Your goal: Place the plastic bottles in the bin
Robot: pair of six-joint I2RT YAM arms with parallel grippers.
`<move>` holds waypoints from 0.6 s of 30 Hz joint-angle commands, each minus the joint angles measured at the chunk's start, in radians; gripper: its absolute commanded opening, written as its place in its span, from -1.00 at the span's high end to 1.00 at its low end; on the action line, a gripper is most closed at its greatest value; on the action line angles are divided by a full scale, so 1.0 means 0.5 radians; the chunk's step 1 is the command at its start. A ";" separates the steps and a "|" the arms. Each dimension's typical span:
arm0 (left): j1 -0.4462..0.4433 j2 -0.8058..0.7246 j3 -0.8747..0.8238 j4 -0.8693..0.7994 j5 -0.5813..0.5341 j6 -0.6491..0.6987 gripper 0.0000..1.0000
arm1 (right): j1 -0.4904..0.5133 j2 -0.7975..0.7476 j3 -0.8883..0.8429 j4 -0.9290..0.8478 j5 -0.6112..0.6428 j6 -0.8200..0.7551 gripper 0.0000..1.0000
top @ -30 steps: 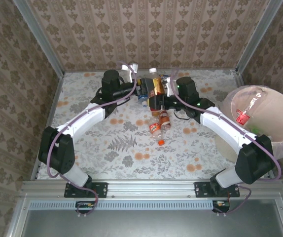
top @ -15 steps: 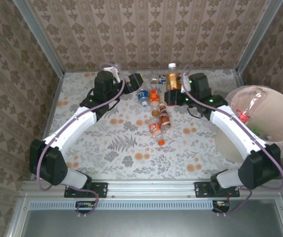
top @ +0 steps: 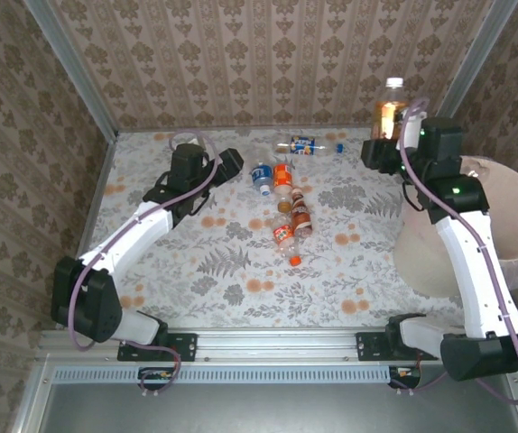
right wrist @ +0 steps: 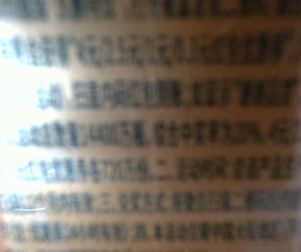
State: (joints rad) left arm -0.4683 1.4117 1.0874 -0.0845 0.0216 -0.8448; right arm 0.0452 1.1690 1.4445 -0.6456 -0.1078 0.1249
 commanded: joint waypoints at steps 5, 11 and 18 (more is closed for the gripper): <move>0.010 0.013 -0.017 -0.002 0.033 -0.080 -1.00 | -0.270 -0.074 0.250 -0.363 0.281 -0.159 0.03; 0.098 0.130 0.078 -0.051 0.216 -0.124 -1.00 | -0.492 -0.071 0.319 -0.548 0.312 -0.153 0.03; 0.115 0.222 0.118 -0.067 0.254 -0.250 -1.00 | -0.683 -0.084 0.425 -1.047 0.791 -0.110 0.02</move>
State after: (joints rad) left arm -0.4171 1.5105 1.1027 -0.0887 0.1226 -0.9222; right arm -0.2687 1.1400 1.6253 -1.0069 0.1326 0.0666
